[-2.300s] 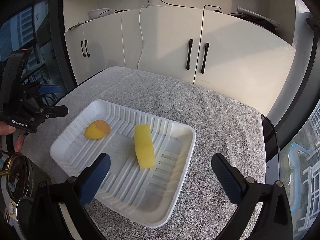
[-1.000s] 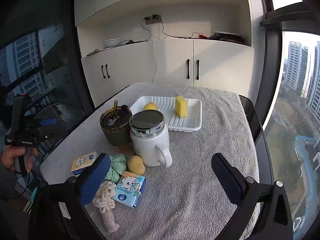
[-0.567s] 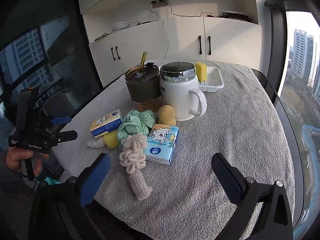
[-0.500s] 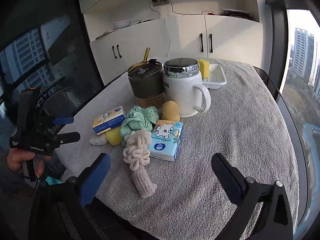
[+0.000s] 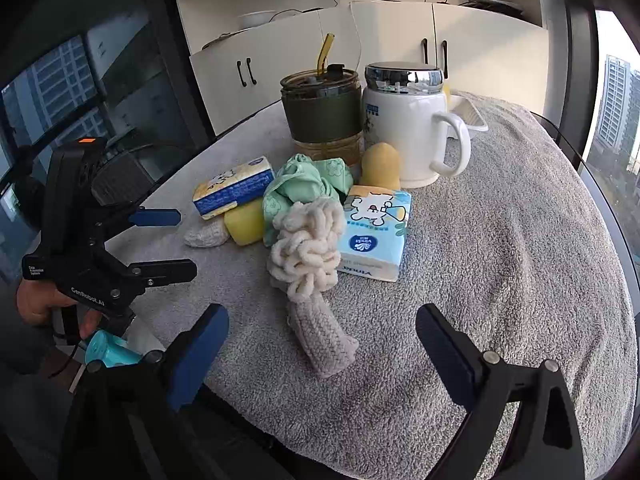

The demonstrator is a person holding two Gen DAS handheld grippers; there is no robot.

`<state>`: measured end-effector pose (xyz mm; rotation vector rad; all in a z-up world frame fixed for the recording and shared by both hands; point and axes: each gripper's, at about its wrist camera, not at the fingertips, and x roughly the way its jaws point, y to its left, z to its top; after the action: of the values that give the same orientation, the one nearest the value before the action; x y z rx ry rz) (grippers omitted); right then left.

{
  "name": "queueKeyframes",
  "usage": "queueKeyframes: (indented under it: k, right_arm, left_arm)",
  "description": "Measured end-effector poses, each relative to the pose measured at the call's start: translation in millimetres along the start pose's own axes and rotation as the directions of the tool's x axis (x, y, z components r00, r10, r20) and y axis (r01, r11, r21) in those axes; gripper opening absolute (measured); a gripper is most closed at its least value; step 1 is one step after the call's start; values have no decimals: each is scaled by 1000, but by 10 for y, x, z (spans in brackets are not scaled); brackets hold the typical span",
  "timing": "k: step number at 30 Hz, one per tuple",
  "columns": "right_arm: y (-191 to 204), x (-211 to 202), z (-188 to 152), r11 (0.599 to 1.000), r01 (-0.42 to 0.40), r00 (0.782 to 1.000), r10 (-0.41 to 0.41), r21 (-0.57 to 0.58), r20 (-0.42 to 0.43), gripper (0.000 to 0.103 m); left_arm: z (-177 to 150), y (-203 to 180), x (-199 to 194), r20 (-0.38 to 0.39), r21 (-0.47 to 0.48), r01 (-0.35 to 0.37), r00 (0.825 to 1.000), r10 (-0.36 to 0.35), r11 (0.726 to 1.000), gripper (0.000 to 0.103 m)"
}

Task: Organize soft objects
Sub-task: 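Withdraw both tools from the tray back toward the remaining pile, then grasp the knitted sock with the left tool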

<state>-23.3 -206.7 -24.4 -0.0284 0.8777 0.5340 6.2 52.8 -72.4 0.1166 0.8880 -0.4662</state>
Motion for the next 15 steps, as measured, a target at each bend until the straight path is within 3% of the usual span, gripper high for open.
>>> queueKeyframes:
  k: [15]
  right_arm:
    - [6,244,-63,1000,-16,999,15,-18,-51,83]
  left_arm:
    - [161,0,209,-33,9,23,999,-23,1000,102]
